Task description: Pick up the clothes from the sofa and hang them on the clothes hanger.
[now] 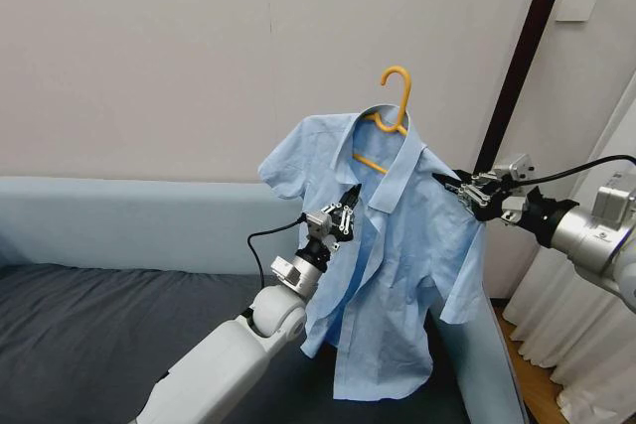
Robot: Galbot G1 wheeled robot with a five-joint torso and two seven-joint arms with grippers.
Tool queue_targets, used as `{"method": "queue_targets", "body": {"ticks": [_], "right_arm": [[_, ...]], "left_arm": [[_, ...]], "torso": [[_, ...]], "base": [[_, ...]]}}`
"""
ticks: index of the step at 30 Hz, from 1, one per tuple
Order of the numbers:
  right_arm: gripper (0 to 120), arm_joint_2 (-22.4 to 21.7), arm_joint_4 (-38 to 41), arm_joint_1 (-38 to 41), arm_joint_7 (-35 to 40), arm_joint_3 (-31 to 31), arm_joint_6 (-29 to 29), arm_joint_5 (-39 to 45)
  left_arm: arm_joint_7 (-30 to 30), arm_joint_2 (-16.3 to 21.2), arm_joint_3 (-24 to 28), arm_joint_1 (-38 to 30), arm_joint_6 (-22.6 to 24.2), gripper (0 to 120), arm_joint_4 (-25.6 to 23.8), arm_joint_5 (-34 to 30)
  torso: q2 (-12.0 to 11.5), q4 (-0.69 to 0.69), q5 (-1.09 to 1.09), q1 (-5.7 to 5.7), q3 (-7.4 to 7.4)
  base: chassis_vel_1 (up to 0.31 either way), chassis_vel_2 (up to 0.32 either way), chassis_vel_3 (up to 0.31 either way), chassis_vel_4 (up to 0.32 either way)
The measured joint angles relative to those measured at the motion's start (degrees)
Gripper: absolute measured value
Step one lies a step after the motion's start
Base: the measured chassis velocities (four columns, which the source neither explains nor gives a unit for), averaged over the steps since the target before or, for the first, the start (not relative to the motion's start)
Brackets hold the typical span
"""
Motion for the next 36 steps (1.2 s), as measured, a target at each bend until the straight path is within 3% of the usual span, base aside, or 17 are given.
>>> {"method": "queue_targets", "body": {"ticks": [7,12,19,24,27,31,32,34,36], "right_arm": [[7,0.0,-0.1,0.2,0.2,0.1,0.3,0.4],[7,0.0,0.0,0.5,0.8,0.1,0.4,1.4],[7,-0.5,-0.3,1.0,1.3,0.1,0.4,1.7],[7,-0.7,-0.5,1.1,1.3,0.1,0.4,1.7],[7,-0.7,-0.4,0.9,1.3,0.1,0.4,1.5],[7,-0.7,-0.4,0.6,1.2,0.2,0.4,1.5],[7,-0.7,-0.1,-0.1,1.1,0.6,0.6,1.3],[7,-0.5,0.2,-0.8,1.0,1.0,0.7,1.3],[7,-0.5,0.4,-1.0,1.0,1.2,0.8,1.3]], "left_arm": [[1.3,0.7,1.0,0.7,-0.1,0,0.1,1.9],[-2.5,1.3,2.0,2.5,-0.1,2,0.6,4.9],[-2.2,4.4,0.2,4.9,-2.0,29,-1.8,2.8],[3.8,6.8,-1.9,6.5,-2.5,45,-4.5,-2.7],[11.1,7.5,-2.9,6.8,-2.5,58,-5.7,-8.2],[15.4,7.6,-3.0,6.7,-2.2,68,-5.7,-10.4],[20.6,7.3,-2.9,5.8,-1.7,77,-4.9,-12.3],[24.2,6.7,-2.3,4.7,-1.3,85,-3.8,-13.6],[25.0,6.4,-1.9,4.1,-1.1,90,-3.2,-13.9]], "torso": [[0.0,0.0,0.0,0.0,0.0],[0.0,0.0,0.0,0.0,0.0],[0.0,-0.01,-0.01,0.0,0.0],[0.0,0.01,-0.01,0.0,0.0],[0.0,0.01,-0.01,0.0,0.0],[0.0,0.0,-0.01,0.0,0.0],[0.0,-0.01,0.0,0.0,0.0],[0.0,-0.01,-0.01,0.0,0.0],[0.0,-0.01,-0.01,0.0,0.0]], "base": [[0.0,0.0,0.0,0.0],[0.0,0.0,0.0,0.0],[0.0,0.0,0.0,0.0],[0.0,0.0,0.0,0.0],[0.0,0.0,0.0,0.0],[0.0,0.0,0.0,0.0],[0.0,0.0,0.0,0.0],[0.0,0.0,0.0,0.0],[0.0,0.0,0.0,0.0]]}}
